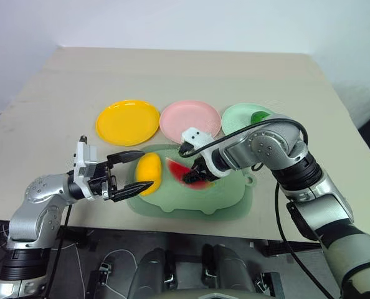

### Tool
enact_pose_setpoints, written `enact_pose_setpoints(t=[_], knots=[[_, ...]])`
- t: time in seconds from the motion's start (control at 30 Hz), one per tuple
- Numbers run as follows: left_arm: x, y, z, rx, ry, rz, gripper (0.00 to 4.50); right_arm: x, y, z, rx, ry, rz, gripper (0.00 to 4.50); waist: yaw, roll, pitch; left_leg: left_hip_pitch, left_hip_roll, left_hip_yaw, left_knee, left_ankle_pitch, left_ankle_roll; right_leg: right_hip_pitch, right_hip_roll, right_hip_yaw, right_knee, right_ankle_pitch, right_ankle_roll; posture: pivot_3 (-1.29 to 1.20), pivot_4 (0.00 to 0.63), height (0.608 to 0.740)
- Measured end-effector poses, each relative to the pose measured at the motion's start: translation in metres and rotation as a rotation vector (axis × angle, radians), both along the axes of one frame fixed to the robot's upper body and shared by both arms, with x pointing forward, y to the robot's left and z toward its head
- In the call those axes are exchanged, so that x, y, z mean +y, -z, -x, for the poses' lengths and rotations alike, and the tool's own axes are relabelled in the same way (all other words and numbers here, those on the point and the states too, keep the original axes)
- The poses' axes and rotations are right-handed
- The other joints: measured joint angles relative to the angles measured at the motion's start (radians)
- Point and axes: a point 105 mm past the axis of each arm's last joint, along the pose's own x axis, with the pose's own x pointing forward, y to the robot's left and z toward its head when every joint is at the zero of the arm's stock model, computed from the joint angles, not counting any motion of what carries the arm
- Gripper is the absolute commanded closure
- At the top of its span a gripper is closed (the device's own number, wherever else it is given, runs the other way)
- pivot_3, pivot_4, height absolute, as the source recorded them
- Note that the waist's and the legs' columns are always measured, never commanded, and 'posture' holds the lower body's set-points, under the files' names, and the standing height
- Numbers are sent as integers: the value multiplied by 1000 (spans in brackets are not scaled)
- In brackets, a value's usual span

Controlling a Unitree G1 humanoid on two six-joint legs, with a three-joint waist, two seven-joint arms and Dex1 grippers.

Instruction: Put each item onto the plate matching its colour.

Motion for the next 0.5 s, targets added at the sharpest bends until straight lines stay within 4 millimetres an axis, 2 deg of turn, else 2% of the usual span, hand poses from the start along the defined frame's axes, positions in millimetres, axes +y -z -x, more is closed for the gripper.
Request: enact_pose_setpoints(t=[0.07, 0.23, 0.5], knots=[[-3, -5, 0, -4, -1, 2, 0, -1, 0, -1, 2, 2, 0, 24, 0, 0, 0, 0, 0, 0, 0, 1, 1, 0, 0, 0, 0, 0, 0, 0, 150, 696], [-5, -11, -2, 1, -8, -10, 0, -3, 0, -2, 10, 11, 2, 24, 0, 0, 0, 0, 0, 0, 0, 0, -1, 0, 0, 0, 0, 0, 0, 0, 150, 696], [1, -8, -1, 24, -23, -36, 0, -1, 0, 4, -49, -54, 54, 24, 0, 0, 0, 0, 0, 0, 0, -1, -1, 0, 0, 0, 0, 0, 0, 0, 150, 696]])
